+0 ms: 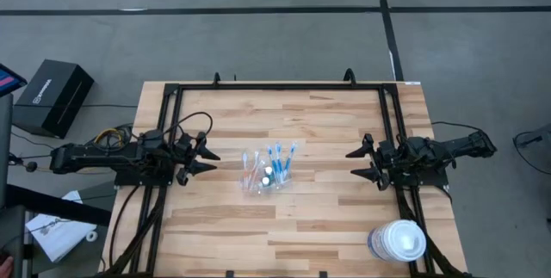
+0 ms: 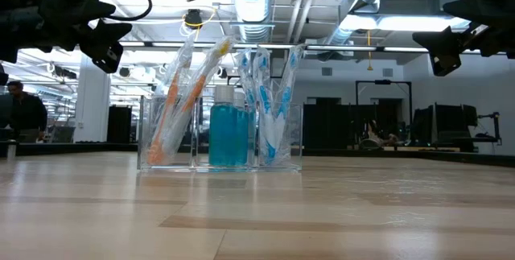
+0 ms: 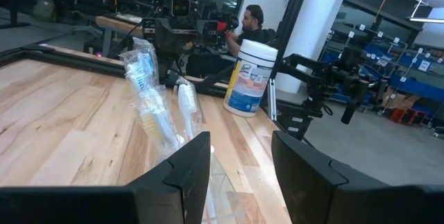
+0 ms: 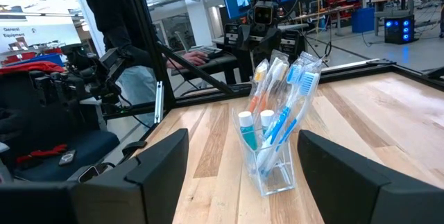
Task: Pick & Place toothbrushing station
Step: Return to Home Position
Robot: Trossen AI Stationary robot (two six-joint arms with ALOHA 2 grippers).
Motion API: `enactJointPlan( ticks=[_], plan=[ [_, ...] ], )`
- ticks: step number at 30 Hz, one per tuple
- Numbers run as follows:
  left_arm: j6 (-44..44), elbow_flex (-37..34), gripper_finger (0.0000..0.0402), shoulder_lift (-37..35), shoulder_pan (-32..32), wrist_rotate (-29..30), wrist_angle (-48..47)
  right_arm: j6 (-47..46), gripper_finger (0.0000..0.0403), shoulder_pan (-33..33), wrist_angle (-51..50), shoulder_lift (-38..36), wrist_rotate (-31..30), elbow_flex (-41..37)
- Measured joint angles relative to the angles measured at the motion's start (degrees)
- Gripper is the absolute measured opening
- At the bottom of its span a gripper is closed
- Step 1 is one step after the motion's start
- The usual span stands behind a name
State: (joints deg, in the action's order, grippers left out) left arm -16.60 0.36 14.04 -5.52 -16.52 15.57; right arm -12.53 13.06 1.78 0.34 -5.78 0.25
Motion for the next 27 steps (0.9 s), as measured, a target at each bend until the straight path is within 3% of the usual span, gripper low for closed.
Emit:
enactJointPlan(
  ticks=[27],
  plan=[
    [0.0,0.0,0.0149,0.0,0.0,0.0,0.9,0.0,0.026,0.0,0.0,0.0,0.0,0.0]
  ],
)
